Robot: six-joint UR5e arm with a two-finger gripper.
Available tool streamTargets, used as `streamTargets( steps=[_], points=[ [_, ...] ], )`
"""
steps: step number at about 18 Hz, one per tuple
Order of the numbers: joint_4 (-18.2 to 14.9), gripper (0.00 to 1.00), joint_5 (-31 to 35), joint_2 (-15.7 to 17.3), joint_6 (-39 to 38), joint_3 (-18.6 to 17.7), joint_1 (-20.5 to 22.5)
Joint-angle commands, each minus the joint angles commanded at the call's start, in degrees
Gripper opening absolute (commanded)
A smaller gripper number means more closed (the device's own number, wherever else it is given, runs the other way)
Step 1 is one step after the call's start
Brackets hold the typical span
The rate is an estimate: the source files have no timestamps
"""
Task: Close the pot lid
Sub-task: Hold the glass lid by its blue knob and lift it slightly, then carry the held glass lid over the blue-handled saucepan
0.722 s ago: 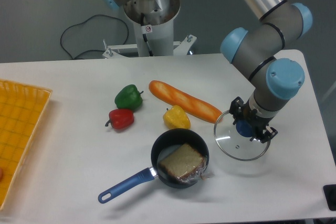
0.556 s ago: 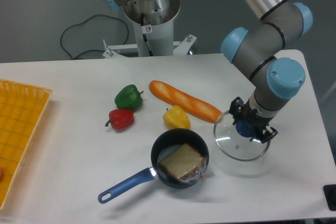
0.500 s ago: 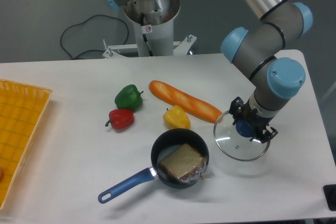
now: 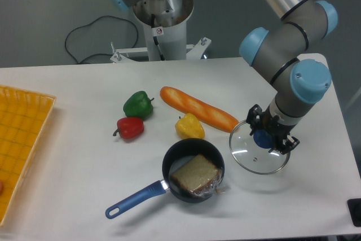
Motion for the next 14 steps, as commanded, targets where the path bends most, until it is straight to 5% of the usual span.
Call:
streamTargets(
  steps=[7, 14],
  points=[
    [-0.1, 0.63, -3.9, 1.3, -0.9, -0.3, 0.5],
    [-0.4, 0.63, -11.2, 6.3, -6.7, -1.9, 1.1]
  ],
)
